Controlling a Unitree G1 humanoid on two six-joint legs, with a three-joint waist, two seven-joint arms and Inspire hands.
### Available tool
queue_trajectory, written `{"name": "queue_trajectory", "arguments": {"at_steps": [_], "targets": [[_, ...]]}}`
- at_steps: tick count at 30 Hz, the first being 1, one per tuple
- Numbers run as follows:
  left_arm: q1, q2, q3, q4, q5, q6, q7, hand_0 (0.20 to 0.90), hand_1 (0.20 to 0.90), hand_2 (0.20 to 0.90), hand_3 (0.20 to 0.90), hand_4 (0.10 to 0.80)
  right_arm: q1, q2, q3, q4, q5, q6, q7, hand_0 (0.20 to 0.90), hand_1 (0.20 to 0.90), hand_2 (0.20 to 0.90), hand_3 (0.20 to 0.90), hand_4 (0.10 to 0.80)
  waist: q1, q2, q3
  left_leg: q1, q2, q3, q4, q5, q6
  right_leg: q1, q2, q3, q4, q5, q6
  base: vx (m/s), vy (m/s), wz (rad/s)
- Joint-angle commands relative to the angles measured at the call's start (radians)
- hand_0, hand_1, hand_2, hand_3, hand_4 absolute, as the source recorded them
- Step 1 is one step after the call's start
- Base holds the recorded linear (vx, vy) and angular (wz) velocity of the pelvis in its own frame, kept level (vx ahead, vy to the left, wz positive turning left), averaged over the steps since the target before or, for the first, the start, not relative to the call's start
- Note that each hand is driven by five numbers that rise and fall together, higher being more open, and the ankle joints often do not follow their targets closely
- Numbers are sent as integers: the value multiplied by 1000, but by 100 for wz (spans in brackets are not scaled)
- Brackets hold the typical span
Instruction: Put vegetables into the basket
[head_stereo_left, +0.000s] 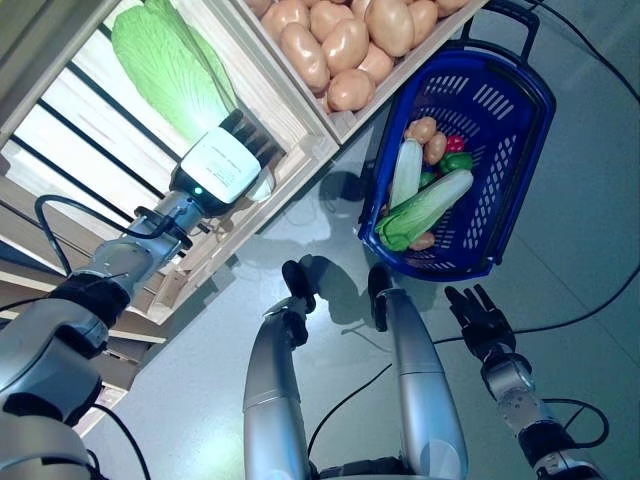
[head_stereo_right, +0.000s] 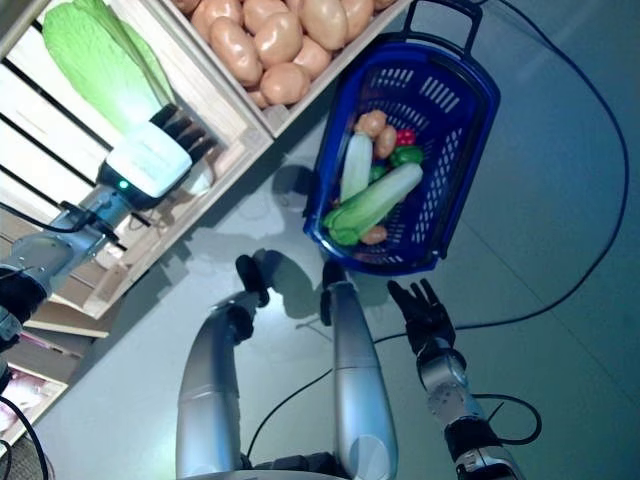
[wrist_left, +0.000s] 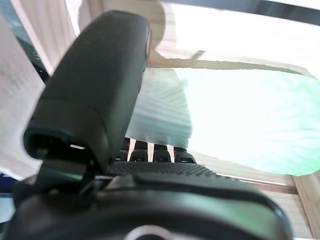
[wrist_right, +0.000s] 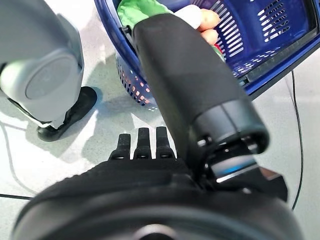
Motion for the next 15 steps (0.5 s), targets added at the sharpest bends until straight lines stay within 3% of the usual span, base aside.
{"name": "queue_trajectory", "arguments": {"at_steps": [1,5,6,7,15], "targets": [[11,25,83,-14,51,39,88,900,900,900,900,800,70,-58,-28,-110,27,-58,-46,900,900,900,900,800,-2,-15,-3,8,16,-23,139,-215,-39,5,-24,-7,-91,130,21,-12,40,-2],[8,21,83,-6,53,38,96,900,900,900,900,800,72,-66,-26,-130,38,-58,-63,900,900,900,900,800,-4,-18,-3,3,16,-25,146,-219,-39,-1,-23,-4,-85,129,23,-2,17,-3],[5,18,83,4,49,38,95,554,554,554,554,569,72,-70,-25,-138,40,-56,-71,900,900,900,900,800,-6,-20,-3,8,15,-24,144,-219,-40,4,-23,-5,-90,131,25,7,22,-5],[3,17,81,4,42,42,91,300,300,300,300,400,72,-71,-24,-142,39,-56,-77,900,900,900,900,800,-8,-20,-3,11,16,-22,143,-218,-41,6,-22,-2,-90,131,25,8,21,-4],[-3,29,78,12,36,51,76,300,300,300,300,400,79,-88,-40,-154,14,-77,-88,900,900,900,900,800,-19,-22,-3,20,23,-13,159,-224,-42,14,-20,8,-86,131,23,14,11,-4]]}}
